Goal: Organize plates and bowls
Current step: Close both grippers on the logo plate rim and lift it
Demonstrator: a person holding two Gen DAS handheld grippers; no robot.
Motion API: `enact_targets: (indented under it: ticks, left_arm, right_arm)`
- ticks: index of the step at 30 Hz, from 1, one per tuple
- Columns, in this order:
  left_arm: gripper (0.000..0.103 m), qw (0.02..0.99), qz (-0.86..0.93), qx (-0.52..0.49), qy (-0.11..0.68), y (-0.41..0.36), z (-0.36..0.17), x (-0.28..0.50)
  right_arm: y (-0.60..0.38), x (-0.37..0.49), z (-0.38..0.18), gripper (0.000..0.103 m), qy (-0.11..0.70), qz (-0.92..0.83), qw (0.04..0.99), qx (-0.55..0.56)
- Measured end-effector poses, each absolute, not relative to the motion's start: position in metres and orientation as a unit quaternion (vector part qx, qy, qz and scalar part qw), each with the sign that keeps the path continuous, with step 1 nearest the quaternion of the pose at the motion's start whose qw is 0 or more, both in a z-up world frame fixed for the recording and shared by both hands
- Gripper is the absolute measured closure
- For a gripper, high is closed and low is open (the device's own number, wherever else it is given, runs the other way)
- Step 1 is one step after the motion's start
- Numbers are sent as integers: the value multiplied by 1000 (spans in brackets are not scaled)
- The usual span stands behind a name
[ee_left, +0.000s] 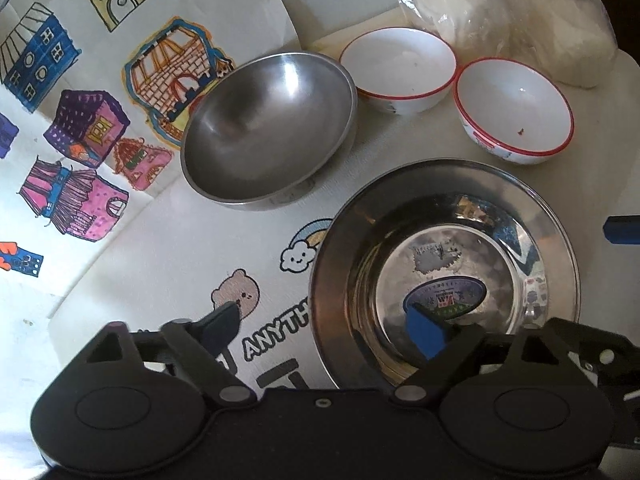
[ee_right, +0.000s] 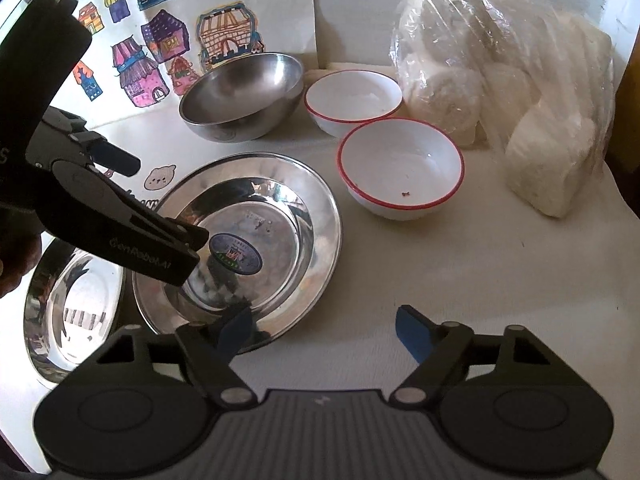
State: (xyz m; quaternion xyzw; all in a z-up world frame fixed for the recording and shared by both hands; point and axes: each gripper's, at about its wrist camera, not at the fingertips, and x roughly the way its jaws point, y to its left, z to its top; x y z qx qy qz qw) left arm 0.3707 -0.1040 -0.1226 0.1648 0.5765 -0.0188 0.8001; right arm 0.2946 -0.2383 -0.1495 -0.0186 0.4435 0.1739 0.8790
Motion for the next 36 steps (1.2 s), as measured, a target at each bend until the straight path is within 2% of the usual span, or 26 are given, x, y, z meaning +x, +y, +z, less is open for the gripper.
enact_targets:
  ticks: [3,6,11,14,15,18,23,36]
  left_arm:
    - [19,798,-23,157,581,-103,-123,371]
    - [30,795,-23,141,589,-100,-124,371]
    - [58,796,-30,109,595,-97,-123,370]
    - [63,795,-27,93,598,-97,-121,369]
    - [64,796,-28,89,599,-97,-120,368]
    - [65,795,-25,86,599,-100,-119,365]
    - [72,795,-27,66,602,-97,-117,361]
    - [74,798,-44,32,600,-102,-101,345]
  right_arm:
    - [-237,295,-151,27,443,176,879,-23]
    - [-235,295,-152,33,442,180,878,-27]
    - [-232,293,-150,48,436,188,879,-30]
    - [-232,292,-150,59,439,198,876,-22]
    - [-231,292,-150,64,439,200,875,-22]
    - [-230,290,-149,64,440,196,876,-23]
    - [-235,289,-148,69,444,179,878,-16]
    - [-247,266,-144,74,453,145,880,0]
